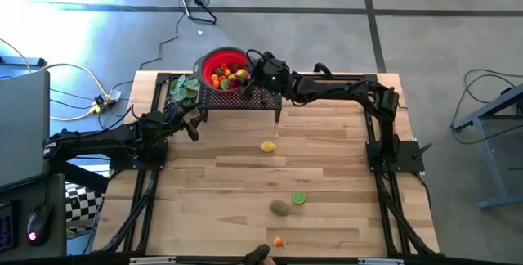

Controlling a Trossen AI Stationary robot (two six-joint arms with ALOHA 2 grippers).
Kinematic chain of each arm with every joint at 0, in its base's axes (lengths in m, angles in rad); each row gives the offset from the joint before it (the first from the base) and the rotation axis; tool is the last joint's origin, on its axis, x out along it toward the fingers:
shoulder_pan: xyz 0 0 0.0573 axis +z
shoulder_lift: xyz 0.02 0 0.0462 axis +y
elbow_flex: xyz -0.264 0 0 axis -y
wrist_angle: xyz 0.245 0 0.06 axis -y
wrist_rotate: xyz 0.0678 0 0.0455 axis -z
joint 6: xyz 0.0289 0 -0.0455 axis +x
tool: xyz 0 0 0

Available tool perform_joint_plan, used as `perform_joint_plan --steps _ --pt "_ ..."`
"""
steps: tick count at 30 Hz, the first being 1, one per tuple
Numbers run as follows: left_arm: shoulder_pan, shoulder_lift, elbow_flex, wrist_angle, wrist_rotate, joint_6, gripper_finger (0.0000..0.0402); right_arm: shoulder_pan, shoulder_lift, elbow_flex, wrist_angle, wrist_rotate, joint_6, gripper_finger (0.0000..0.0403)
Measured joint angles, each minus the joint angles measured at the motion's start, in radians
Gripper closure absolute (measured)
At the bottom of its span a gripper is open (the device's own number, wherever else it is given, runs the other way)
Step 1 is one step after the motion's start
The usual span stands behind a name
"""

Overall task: Pick & Place Fruit
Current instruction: Put the yellow lemon into the red strainer bowl on the shelf

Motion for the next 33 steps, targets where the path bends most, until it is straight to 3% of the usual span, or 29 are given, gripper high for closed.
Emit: perform_joint_plan --steps 13,22,33 --pt "0.0 0.0 0.0 0.0 0.0 0.0 0.0174 0.022 -0.047 -0.001 0.019 0.004 -0.06 0.0162" --pt "0.0 0.0 0.0 0.0 0.0 0.004 0.0174 0.075 -0.166 -0.001 -0.084 0.001 -0.083 0.0214" --pt "0.0 0.0 0.0 0.0 0.0 0.004 0.0174 0.089 -0.169 -0.001 -0.128 0.001 -0.083 0.028"
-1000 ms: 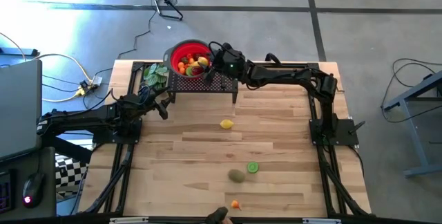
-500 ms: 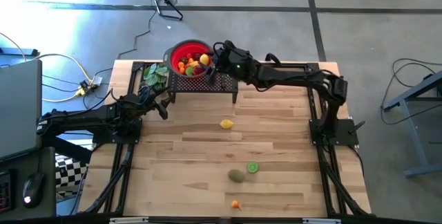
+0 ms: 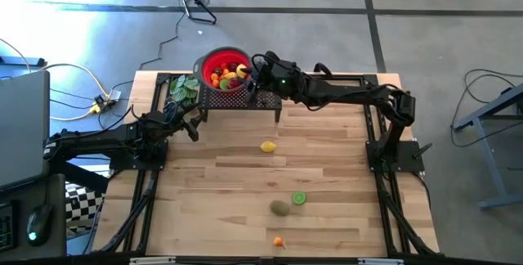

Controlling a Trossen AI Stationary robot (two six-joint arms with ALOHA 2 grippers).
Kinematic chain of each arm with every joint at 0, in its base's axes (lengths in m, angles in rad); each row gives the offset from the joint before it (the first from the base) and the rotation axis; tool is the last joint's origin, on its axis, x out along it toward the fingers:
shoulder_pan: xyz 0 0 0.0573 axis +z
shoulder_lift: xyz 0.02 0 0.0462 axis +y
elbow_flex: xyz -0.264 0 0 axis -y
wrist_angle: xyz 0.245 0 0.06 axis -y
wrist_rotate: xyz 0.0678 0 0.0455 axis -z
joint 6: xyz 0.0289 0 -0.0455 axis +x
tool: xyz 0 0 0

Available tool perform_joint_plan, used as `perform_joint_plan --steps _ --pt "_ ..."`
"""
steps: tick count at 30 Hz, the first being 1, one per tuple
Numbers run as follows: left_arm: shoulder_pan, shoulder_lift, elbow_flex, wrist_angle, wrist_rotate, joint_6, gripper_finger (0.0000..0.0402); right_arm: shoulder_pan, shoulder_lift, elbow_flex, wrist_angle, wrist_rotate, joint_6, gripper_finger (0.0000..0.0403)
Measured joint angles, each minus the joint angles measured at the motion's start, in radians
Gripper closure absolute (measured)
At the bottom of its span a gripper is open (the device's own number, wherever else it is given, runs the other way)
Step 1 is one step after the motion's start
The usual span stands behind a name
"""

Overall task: Pick & Place Fruit
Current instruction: Put the yellow lemon into the red strainer bowl on the shelf

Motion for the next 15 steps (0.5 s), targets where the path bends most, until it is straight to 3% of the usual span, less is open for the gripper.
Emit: perform_joint_plan --steps 15 --pt "0.0 0.0 0.0 0.0 0.0 0.0 0.0174 0.0 0.0 0.0 0.003 0.0 0.0 0.0297"
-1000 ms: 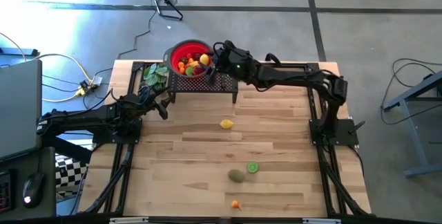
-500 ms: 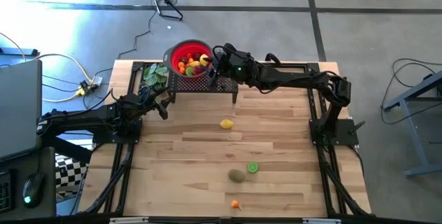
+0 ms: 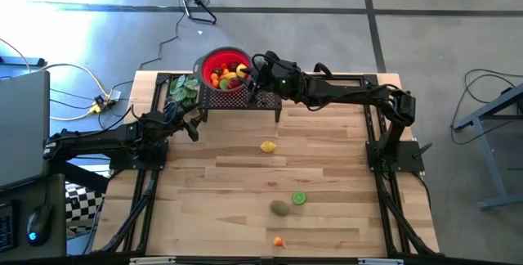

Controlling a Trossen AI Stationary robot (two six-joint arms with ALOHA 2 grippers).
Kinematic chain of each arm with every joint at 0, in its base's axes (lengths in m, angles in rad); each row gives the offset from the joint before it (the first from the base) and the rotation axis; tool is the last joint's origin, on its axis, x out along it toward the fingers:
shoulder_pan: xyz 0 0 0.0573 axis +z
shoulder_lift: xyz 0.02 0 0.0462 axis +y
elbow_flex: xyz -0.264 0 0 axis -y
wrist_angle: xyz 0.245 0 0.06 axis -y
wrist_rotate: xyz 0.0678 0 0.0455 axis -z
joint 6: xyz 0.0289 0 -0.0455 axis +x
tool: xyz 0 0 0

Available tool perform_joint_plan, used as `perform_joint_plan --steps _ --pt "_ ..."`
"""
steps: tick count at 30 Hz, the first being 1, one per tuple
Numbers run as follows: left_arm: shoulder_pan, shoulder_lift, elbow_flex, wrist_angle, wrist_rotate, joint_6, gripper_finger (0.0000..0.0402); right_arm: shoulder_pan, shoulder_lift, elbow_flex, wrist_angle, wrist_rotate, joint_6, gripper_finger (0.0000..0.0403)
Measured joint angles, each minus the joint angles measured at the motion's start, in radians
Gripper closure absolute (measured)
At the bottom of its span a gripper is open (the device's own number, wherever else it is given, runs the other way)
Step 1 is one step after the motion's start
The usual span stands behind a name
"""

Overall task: Pick & Place Fruit
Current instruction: Put the yellow lemon into the red strainer bowl on the shelf

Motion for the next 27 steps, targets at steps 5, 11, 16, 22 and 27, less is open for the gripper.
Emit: perform_joint_plan --steps 5,11,16,22,27 --pt "0.0 0.0 0.0 0.0 0.0 0.0 0.0174 0.0 0.001 0.0 -0.004 0.0 0.0 0.0298" --pt "0.0 0.0 0.0 0.0 0.0 0.0 0.0174 0.0 0.001 0.0 -0.004 0.0 0.0 0.0298" --pt "0.0 0.0 0.0 0.0 0.0 0.0 0.0174 0.001 0.001 0.0 -0.004 0.0 0.0 0.0298" --pt "0.0 0.0 0.0 0.0 0.0 0.0 0.0174 0.001 0.001 0.0 -0.004 0.0 0.0 0.0298" --pt "0.0 0.0 0.0 0.0 0.0 0.0 0.0174 0.001 0.001 0.0 -0.004 0.0 0.018 0.0298"
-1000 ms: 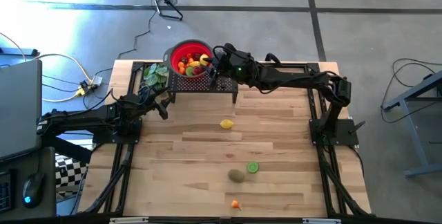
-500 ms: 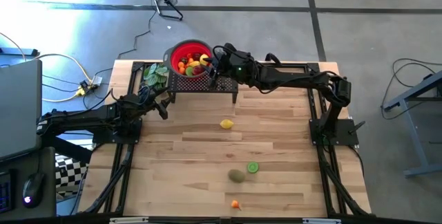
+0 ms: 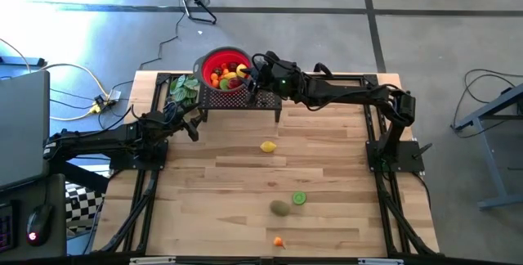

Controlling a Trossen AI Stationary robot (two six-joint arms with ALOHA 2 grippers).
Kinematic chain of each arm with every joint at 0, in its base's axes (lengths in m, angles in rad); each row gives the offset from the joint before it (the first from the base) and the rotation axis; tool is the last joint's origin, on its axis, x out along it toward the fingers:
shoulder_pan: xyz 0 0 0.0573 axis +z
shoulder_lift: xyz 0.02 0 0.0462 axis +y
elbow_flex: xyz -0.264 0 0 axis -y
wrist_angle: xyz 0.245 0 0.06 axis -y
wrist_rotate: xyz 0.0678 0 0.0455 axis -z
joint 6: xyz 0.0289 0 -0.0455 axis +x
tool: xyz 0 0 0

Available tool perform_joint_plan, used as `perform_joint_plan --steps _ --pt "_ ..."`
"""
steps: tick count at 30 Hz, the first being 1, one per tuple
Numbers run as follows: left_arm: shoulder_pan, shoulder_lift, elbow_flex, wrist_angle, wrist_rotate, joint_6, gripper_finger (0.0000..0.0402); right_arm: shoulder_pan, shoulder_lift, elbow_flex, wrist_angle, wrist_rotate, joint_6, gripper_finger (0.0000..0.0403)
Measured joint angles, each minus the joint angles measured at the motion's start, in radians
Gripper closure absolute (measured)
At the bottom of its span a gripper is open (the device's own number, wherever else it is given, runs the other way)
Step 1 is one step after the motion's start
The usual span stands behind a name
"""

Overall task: Pick & Place Fruit
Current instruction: Put the yellow lemon into the red strainer bowl on the shelf

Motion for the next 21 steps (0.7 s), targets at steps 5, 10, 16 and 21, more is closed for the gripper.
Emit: perform_joint_plan --steps 5,10,16,21 --pt "0.0 0.0 0.0 0.0 0.0 0.0 0.0174 0.004 0.0 0.0 0.0 0.0 0.01 0.0298" --pt "0.0 0.0 0.0 0.0 0.0 0.0 0.0174 0.02 0.0 0.0 -0.01 0.0 0.001 0.0298" --pt "0.0 0.0 0.0 0.0 0.0 0.0 0.0174 0.052 0.0 0.0 -0.029 0.0 -0.043 0.0298" --pt "0.0 0.0 0.0 0.0 0.0 0.0 0.0174 0.059 0.0 0.0 -0.029 -0.002 -0.043 0.0298"
